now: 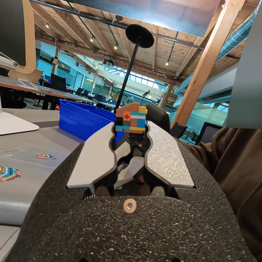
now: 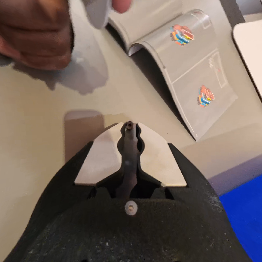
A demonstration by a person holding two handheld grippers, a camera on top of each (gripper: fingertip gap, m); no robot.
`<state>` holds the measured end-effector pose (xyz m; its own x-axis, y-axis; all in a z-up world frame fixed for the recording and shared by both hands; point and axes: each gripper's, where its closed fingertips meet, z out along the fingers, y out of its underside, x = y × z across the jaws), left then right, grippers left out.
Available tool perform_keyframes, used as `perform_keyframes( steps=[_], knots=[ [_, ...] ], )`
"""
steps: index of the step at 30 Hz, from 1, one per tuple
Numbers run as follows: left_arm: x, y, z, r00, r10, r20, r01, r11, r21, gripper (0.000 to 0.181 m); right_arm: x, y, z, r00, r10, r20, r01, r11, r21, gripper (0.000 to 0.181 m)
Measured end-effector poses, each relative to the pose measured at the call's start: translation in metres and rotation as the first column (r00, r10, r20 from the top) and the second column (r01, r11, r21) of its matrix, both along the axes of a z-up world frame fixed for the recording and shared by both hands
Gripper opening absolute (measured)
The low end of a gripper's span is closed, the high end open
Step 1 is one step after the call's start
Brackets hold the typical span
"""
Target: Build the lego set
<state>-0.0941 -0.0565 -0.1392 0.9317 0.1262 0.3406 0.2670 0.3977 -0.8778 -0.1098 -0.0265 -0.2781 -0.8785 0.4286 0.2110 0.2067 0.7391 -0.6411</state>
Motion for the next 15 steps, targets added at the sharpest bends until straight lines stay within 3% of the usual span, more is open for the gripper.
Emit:
perform_keyframes(
  steps=[5, 15],
  knots=[
    [-0.005, -0.004, 0.000, 1.000, 0.025, 0.005, -0.025, 1.000, -0.003, 0.039, -0.006, -0.004, 0.001, 0.984, -0.159, 0.084, 0.167, 0.981, -0.095, 0.025],
    [-0.022, -0.020, -0.001, 0.994, 0.103, 0.025, -0.103, 0.995, -0.018, 0.039, -0.019, -0.017, 0.001, 0.970, -0.235, 0.062, 0.240, 0.967, -0.088, 0.033]
  ],
)
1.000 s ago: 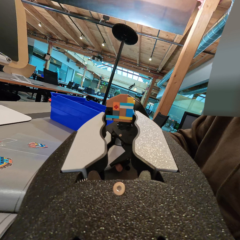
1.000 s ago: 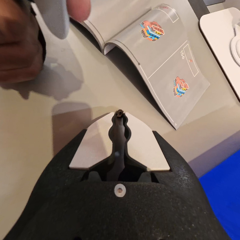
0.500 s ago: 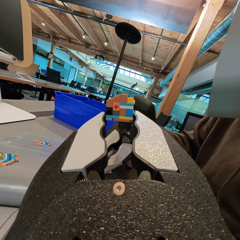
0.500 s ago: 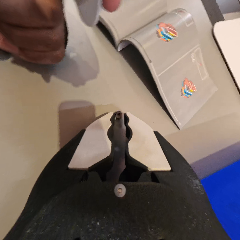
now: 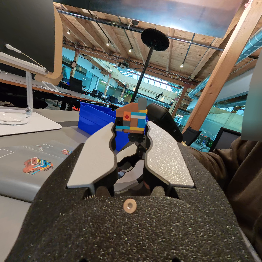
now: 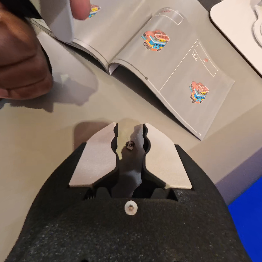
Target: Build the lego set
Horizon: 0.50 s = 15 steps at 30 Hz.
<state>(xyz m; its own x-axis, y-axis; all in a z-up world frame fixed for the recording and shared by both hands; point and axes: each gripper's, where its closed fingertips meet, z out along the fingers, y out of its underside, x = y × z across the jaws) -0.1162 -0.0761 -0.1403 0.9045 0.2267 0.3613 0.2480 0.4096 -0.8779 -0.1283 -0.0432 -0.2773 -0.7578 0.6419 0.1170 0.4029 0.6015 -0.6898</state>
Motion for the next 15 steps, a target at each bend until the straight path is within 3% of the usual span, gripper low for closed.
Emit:
perform_keyframes(
  steps=[6, 11, 15],
  knots=[
    [-0.002, -0.013, 0.002, 1.000, 0.025, -0.003, -0.025, 1.000, -0.002, 0.039, 0.012, 0.012, 0.009, 0.998, 0.050, -0.034, -0.048, 0.998, 0.043, 0.035],
    [0.001, -0.015, -0.001, 1.000, 0.010, 0.012, -0.010, 1.000, -0.009, 0.039, 0.028, 0.030, 0.006, 1.000, 0.018, -0.004, -0.018, 1.000, 0.022, 0.033],
    [0.005, -0.010, -0.003, 1.000, -0.009, 0.015, 0.009, 1.000, -0.023, 0.039, 0.021, 0.030, 0.004, 1.000, 0.004, -0.012, -0.004, 0.999, 0.033, 0.032]
  ],
)
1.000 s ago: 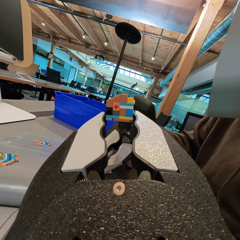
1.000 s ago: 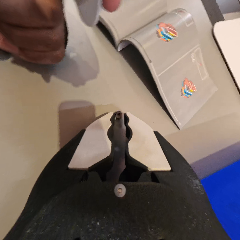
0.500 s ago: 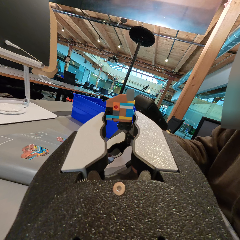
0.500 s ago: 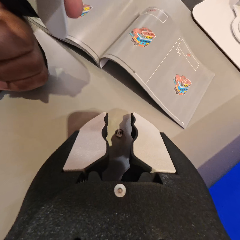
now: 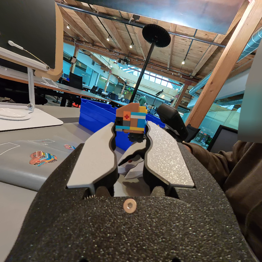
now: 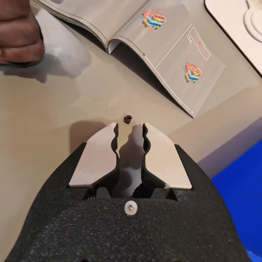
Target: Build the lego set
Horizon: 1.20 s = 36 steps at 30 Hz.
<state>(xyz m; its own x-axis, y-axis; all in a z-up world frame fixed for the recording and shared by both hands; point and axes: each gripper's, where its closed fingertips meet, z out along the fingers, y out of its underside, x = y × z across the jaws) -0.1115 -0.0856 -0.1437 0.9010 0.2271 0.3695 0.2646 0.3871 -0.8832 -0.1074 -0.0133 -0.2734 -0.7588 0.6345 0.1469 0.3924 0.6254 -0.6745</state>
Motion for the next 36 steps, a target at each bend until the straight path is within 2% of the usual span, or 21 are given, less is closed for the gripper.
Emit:
perform_keyframes(
  steps=[4, 11, 20, 30, 36],
  knots=[
    [0.005, 0.005, -0.001, 1.000, -0.010, -0.018, 0.009, 1.000, -0.024, 0.039, -0.011, -0.001, -0.002, 1.000, -0.017, -0.024, 0.018, 0.999, 0.027, 0.032],
    [0.008, 0.008, -0.001, 1.000, -0.025, -0.017, 0.025, 0.999, -0.030, 0.039, -0.027, 0.020, -0.005, 0.989, -0.104, -0.105, 0.114, 0.989, 0.096, 0.031],
    [0.009, 0.010, -0.003, 0.999, -0.036, -0.008, 0.036, 0.999, -0.034, 0.039, -0.014, 0.004, -0.001, 0.998, -0.066, -0.019, 0.065, 0.998, -0.027, 0.029],
    [0.013, 0.016, -0.008, 0.998, -0.067, 0.000, 0.067, 0.996, -0.052, 0.039, -0.016, -0.003, -0.009, 0.996, -0.084, 0.020, 0.084, 0.996, -0.017, 0.024],
    [0.015, 0.017, -0.007, 0.997, -0.078, 0.001, 0.078, 0.996, -0.050, 0.039, -0.019, -0.004, -0.010, 0.997, -0.082, 0.007, 0.082, 0.997, 0.000, 0.013]
  ],
)
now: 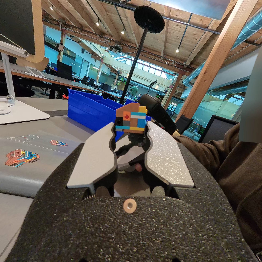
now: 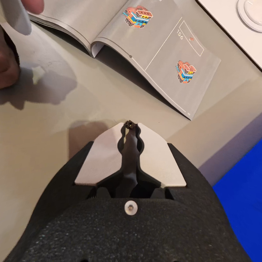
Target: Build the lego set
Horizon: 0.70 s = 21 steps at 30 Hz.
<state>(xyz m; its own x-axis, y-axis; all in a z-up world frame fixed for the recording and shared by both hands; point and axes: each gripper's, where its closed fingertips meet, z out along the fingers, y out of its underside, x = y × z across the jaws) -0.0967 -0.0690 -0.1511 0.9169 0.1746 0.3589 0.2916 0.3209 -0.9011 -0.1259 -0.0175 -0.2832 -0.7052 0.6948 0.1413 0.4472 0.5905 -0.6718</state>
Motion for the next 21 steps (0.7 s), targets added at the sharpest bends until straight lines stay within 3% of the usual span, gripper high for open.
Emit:
perform_keyframes(
  steps=[7, 11, 16, 21],
  knots=[
    [0.006, 0.004, 0.000, 0.999, -0.050, 0.004, 0.050, 0.999, 0.003, 0.039, -0.004, 0.001, 0.006, 0.997, 0.037, -0.063, -0.037, 0.999, 0.006, 0.012],
    [0.007, 0.005, -0.002, 0.996, -0.084, 0.035, 0.084, 0.996, 0.017, 0.039, -0.003, -0.008, 0.051, 0.958, 0.125, -0.259, -0.150, 0.986, -0.077, 0.012],
    [0.008, 0.006, -0.004, 0.987, -0.131, 0.091, 0.128, 0.991, 0.037, 0.039, 0.019, -0.024, 0.132, 0.784, 0.224, -0.579, -0.362, 0.922, -0.133, 0.011],
    [0.011, 0.010, -0.006, 0.980, -0.167, 0.112, 0.164, 0.986, 0.031, 0.039, 0.041, -0.040, 0.155, 0.583, 0.386, -0.714, -0.473, 0.877, 0.088, 0.011]
  ],
)
